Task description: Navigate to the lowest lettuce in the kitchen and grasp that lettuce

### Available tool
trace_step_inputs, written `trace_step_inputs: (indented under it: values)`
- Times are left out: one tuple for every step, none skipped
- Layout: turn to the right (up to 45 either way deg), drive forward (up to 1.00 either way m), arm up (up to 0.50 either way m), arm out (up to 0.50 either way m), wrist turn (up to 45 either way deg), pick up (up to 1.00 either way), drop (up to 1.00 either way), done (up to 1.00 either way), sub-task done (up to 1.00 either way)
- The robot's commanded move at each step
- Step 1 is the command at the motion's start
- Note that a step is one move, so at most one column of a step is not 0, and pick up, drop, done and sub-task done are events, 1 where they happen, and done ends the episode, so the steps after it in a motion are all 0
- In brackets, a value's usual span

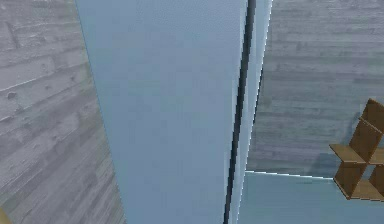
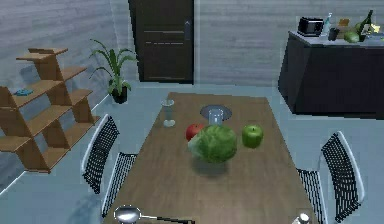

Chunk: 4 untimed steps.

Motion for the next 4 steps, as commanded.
trace_step_inputs:
  values:
    - [0.0, 0.0, 0.38, 0.0, 0.0, 0.0, 0.0, 0.0, 0.0]
    - [0.0, 0.0, 0.0, 0.4, 0.0, 0.0, 0.0, 0.0, 0.0]
    - [0.0, 0.0, 0.0, 0.0, 45.0, 0.0, 0.0, 0.0, 0.0]
    - [0.0, 0.0, 0.0, 0.0, 45.0, 0.0, 0.0, 0.0, 0.0]
